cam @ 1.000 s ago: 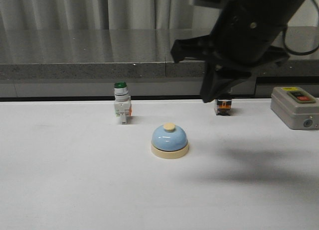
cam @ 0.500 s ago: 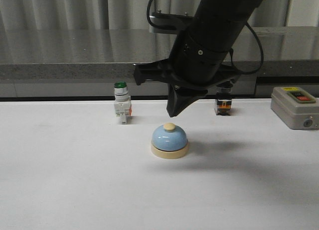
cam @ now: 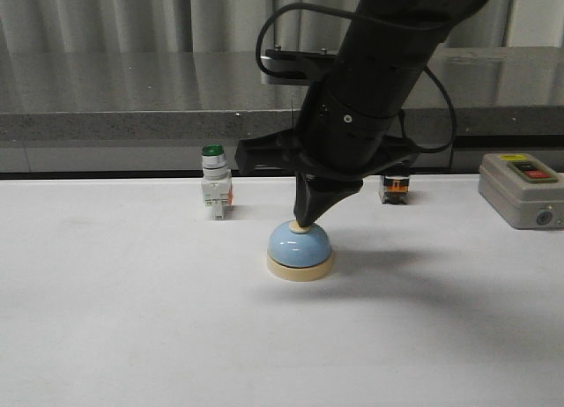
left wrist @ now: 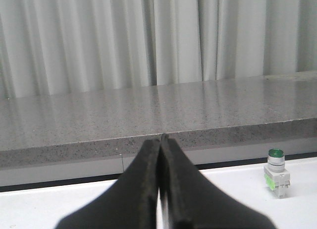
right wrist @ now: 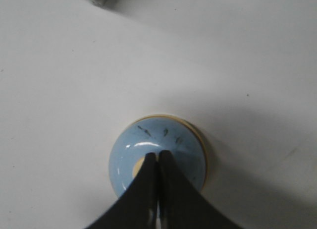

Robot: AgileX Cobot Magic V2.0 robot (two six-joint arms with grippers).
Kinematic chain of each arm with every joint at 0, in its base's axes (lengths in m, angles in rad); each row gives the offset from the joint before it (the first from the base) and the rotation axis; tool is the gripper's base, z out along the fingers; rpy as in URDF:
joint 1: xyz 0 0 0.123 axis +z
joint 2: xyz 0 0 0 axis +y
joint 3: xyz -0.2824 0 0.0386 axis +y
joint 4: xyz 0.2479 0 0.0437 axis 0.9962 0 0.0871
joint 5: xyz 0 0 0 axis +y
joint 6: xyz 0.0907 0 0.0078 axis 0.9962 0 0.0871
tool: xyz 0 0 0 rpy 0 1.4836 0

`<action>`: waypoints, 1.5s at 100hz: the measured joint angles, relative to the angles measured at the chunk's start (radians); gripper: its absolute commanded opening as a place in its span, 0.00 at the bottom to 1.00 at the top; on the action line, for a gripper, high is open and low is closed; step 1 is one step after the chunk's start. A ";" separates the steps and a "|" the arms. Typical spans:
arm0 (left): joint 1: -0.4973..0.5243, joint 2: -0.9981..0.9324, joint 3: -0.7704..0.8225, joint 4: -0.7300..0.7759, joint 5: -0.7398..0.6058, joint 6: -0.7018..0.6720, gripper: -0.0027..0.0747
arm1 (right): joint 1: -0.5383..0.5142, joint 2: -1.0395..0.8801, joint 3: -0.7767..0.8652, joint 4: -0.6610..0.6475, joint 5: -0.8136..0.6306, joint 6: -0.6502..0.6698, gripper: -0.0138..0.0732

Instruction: Place and press bell with both arms

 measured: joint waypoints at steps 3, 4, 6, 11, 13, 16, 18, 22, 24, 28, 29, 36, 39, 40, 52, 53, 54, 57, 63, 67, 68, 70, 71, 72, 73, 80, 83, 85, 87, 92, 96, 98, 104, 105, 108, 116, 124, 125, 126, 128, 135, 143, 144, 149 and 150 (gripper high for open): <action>0.000 0.000 0.000 0.000 0.000 0.000 0.01 | 0.000 0.000 -0.002 0.000 -0.004 0.000 0.08; 0.000 0.000 0.000 0.000 0.000 0.000 0.01 | 0.000 0.001 -0.001 0.000 -0.003 0.000 0.08; 0.000 0.000 0.000 0.000 0.000 0.000 0.01 | 0.000 0.001 -0.001 0.000 -0.003 0.000 0.08; 0.000 0.000 0.000 0.000 0.000 0.000 0.01 | 0.000 0.002 -0.002 0.000 -0.005 0.000 0.08; 0.000 0.000 0.000 0.000 0.000 0.000 0.01 | 0.000 0.002 -0.002 0.000 -0.005 0.000 0.08; 0.000 0.000 0.000 0.000 0.000 0.000 0.01 | 0.000 0.002 -0.004 0.000 -0.005 0.000 0.08; 0.000 0.000 0.000 0.000 0.000 0.000 0.01 | 0.000 0.002 -0.004 0.000 -0.005 0.000 0.08; 0.000 0.000 0.000 0.000 0.000 0.000 0.01 | 0.000 0.002 -0.004 0.000 -0.005 0.000 0.08; 0.000 0.000 0.000 0.000 0.000 0.000 0.01 | 0.000 0.002 -0.004 0.000 -0.005 0.000 0.08; 0.000 0.000 0.000 0.000 0.000 0.000 0.01 | 0.000 0.002 -0.004 0.000 -0.005 0.000 0.08; 0.000 0.000 0.000 0.000 0.000 0.000 0.01 | 0.000 0.002 -0.004 0.000 -0.003 0.000 0.08; 0.000 0.000 0.000 0.000 0.000 0.000 0.01 | 0.000 -0.005 -0.004 0.000 0.014 0.000 0.08; 0.000 0.000 0.000 0.000 0.000 0.000 0.01 | 0.000 -0.013 -0.004 0.000 0.020 0.000 0.08; 0.000 0.000 0.000 0.000 0.000 0.000 0.01 | 0.000 -0.015 -0.004 0.000 0.023 0.000 0.08; 0.000 0.000 0.000 0.000 0.000 0.000 0.01 | 0.000 -0.074 -0.004 -0.008 0.032 0.000 0.08; 0.000 0.000 0.000 0.000 0.000 0.000 0.01 | 0.000 -0.083 -0.004 -0.008 0.032 0.000 0.08; 0.000 0.000 0.000 0.000 0.000 0.000 0.01 | 0.000 -0.088 -0.004 -0.013 0.032 0.000 0.08; 0.000 0.000 0.000 0.000 0.000 0.000 0.01 | -0.002 -0.106 -0.004 -0.022 0.032 0.000 0.08; 0.000 0.000 0.000 0.000 0.000 0.000 0.01 | -0.006 -0.146 -0.004 -0.042 0.032 0.000 0.08; 0.000 0.000 0.000 0.000 0.000 0.000 0.01 | -0.010 -0.171 -0.004 -0.057 0.032 0.000 0.08; 0.000 0.000 0.000 0.000 0.000 0.000 0.01 | -0.010 -0.175 -0.004 -0.061 0.032 0.000 0.08; 0.000 0.000 0.000 0.000 0.000 0.000 0.01 | -0.015 -0.187 -0.004 -0.069 0.034 0.000 0.08; 0.000 0.000 0.000 0.000 0.000 0.000 0.01 | -0.015 -0.191 -0.004 -0.069 0.036 0.000 0.08; 0.000 0.000 0.000 0.000 0.000 0.000 0.01 | -0.019 -0.199 -0.004 -0.069 0.037 0.000 0.08; 0.000 0.000 0.000 0.000 0.000 0.000 0.01 | -0.020 -0.202 -0.004 -0.069 0.037 0.000 0.08; 0.000 0.000 0.000 0.000 0.000 0.000 0.01 | -0.039 -0.238 -0.002 -0.079 0.040 0.000 0.08; 0.000 0.000 0.000 0.000 0.000 0.000 0.01 | -0.048 -0.252 0.002 -0.081 0.040 0.000 0.08; 0.000 0.000 0.000 0.000 0.000 0.000 0.01 | -0.056 -0.263 0.004 -0.083 0.040 0.000 0.08; 0.000 0.000 0.000 0.000 0.000 0.000 0.01 | -0.064 -0.274 0.007 -0.085 0.041 0.000 0.08; 0.000 0.000 0.000 0.000 0.000 0.000 0.01 | -0.084 -0.301 0.019 -0.085 0.041 0.000 0.08; 0.000 0.000 0.000 0.000 0.000 0.000 0.01 | -0.103 -0.325 0.033 -0.086 0.042 -0.002 0.08; 0.000 0.000 0.000 0.000 0.000 0.000 0.01 | -0.113 -0.338 0.041 -0.086 0.042 -0.002 0.08; 0.000 0.000 0.000 0.000 0.000 0.000 0.01 | -0.139 -0.375 0.068 -0.089 0.042 -0.002 0.08; 0.000 0.000 0.000 0.000 0.000 0.000 0.01 | -0.147 -0.384 0.076 -0.089 0.042 -0.002 0.08; 0.000 0.000 0.000 0.000 0.000 0.000 0.01 | -0.161 -0.403 0.093 -0.091 0.042 -0.002 0.08; 0.000 0.000 0.000 0.000 0.000 0.000 0.01 | -0.208 -0.465 0.146 -0.098 0.042 -0.002 0.08; 0.000 0.000 0.000 0.000 0.000 0.000 0.01 | -0.254 -0.528 0.213 -0.111 0.037 -0.002 0.08; 0.000 0.000 0.000 0.000 0.000 0.000 0.01 | -0.258 -0.534 0.219 -0.111 0.037 -0.002 0.08; 0.000 0.000 0.000 0.000 0.000 0.000 0.01 | -0.267 -0.546 0.230 -0.111 0.034 -0.002 0.08; 0.000 0.000 0.000 0.000 0.000 0.000 0.01 | -0.280 -0.564 0.247 -0.113 0.032 -0.002 0.08; 0.000 0.000 0.000 0.000 0.000 0.000 0.01 | -0.325 -0.629 0.303 -0.120 0.025 -0.002 0.08; 0.000 0.000 0.000 0.000 0.000 0.000 0.01 | -0.371 -0.705 0.362 -0.122 0.007 -0.002 0.08; 0.000 0.000 0.000 0.000 0.000 0.000 0.01 | -0.379 -0.720 0.367 -0.122 0.006 -0.002 0.08; 0.000 0.000 0.000 0.000 0.000 0.000 0.01 | -0.404 -0.769 0.407 -0.123 -0.002 -0.002 0.08; 0.000 0.000 0.000 0.000 0.000 0.000 0.01 | -0.408 -0.776 0.412 -0.123 -0.007 -0.002 0.08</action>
